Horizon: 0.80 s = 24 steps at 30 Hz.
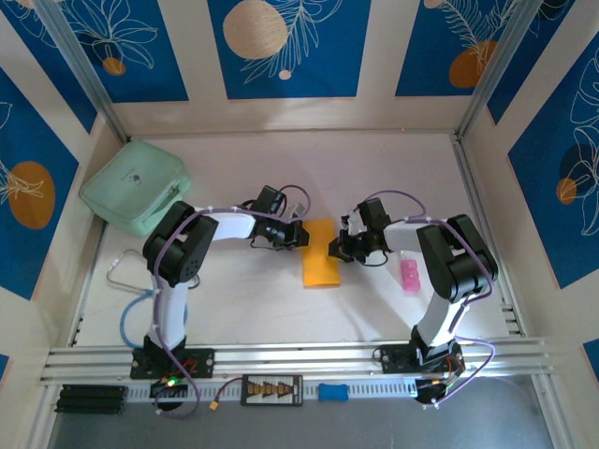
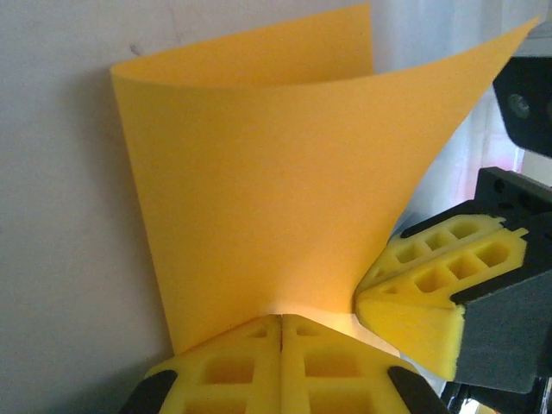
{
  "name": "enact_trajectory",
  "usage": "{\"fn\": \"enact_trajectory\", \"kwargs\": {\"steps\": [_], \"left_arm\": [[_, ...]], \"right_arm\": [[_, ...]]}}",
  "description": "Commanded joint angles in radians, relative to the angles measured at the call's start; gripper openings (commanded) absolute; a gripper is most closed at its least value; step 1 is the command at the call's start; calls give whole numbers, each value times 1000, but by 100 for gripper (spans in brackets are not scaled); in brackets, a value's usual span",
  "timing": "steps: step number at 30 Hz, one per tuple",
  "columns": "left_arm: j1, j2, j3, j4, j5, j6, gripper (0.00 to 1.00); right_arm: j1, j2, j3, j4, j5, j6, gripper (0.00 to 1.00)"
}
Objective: Fold a paper plane with a square sheet of paper (pick it up from the middle)
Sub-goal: First fold the square sheet of paper in half at the center of the table.
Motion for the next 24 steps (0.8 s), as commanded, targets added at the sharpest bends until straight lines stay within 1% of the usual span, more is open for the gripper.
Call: {"fn": "enact_trajectory", "kwargs": {"steps": [1,3,7,12,19,24], "left_arm": [[21,5,62,-50,-3,24,0],[25,33,83,-76,-12,41,0],[39,77,85,-71,-3,42,0],[51,109,73,-95,-57,38,0],[50,69,101,-84,-20,12,0],[50,68,153,-106,11,38,0]], "right_arm": [[4,52,-34,-115,92,-10,0],[3,56,-32,-116,90,-12,0],[4,52,-34,-117,91,-10,0],[4,47,-39,-115,92,-10,0],[3,44,-43,-112,90,-10,0],[2,46,-42,-111,90,-8,0]]}}
